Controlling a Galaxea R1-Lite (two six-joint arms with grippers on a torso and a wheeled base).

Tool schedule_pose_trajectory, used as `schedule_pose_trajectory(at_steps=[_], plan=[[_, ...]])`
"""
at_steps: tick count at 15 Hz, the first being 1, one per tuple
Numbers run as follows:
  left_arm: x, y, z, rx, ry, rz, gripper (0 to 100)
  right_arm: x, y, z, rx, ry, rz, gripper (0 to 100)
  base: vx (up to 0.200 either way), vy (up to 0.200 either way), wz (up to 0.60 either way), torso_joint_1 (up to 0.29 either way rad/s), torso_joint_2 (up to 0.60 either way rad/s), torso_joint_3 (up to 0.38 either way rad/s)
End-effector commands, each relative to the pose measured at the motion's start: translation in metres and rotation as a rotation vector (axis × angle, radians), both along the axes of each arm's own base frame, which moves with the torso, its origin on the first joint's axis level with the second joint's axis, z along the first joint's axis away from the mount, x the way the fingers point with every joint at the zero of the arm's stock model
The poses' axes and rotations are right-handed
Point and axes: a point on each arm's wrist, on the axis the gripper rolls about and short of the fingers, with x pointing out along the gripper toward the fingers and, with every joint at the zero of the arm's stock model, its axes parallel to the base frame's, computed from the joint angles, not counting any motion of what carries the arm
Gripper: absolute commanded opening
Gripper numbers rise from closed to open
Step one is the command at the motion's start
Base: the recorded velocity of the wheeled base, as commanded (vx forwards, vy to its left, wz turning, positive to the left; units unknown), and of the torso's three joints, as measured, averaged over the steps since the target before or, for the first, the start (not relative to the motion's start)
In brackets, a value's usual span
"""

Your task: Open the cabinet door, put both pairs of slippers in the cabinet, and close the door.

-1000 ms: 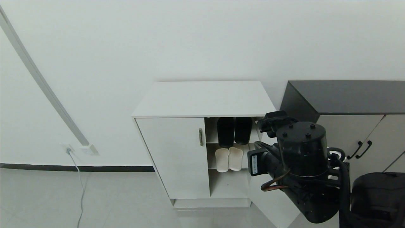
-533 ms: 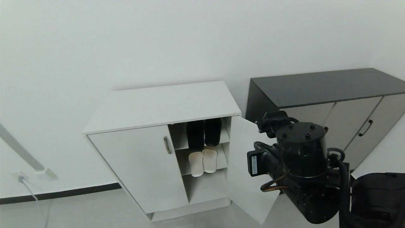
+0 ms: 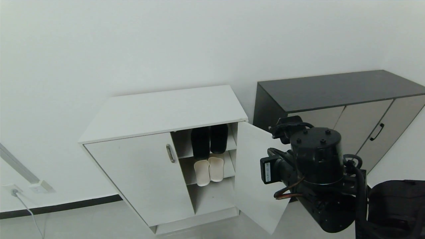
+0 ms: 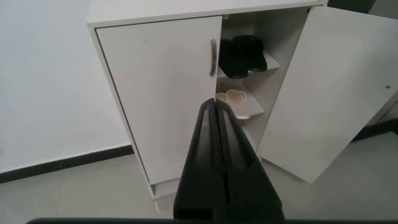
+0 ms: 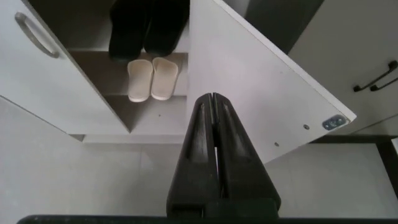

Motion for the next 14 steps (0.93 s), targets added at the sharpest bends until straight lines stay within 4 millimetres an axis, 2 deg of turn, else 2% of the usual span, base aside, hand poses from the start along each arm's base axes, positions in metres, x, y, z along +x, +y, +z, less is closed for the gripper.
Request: schedule_pose_trajectory(at_steps=[1, 4, 8, 10, 12, 14], plan=[[0.000, 0.000, 0.000, 0.001, 0.002, 0.000, 0, 0.000, 0.000, -0.001, -0.001, 0.001, -0.001, 0, -0.200, 0.000, 0.00, 0.002, 0.00, 0.002], [0.000, 0.000, 0.000, 0.001, 0.002, 0.000, 0, 0.000, 0.000, 0.000, 0.000, 0.000, -0.001, 0, -0.200, 0.000, 0.00, 0.010, 0.00, -0.004], [0.000, 0.000, 0.000, 0.001, 0.002, 0.000, 0, 0.005, -0.003, -0.001, -0.002, 0.001, -0.019, 0, 0.000, 0.000, 0.00, 0.000, 0.00, 0.000], [0.000, 0.000, 0.000, 0.001, 0.001, 0.000, 0, 0.032, -0.013, -0.002, -0.011, 0.006, -0.058, 0, 0.000, 0.000, 0.00, 0.000, 0.00, 0.000], [0.000, 0.000, 0.000, 0.001, 0.001, 0.000, 0, 0.061, -0.025, 0.006, 0.028, -0.001, -0.048, 0, 0.000, 0.000, 0.00, 0.000, 0.00, 0.000], [0.000, 0.000, 0.000, 0.001, 0.001, 0.000, 0, 0.102, -0.040, 0.010, 0.052, -0.024, -0.126, 0, 0.000, 0.000, 0.00, 0.000, 0.00, 0.000]])
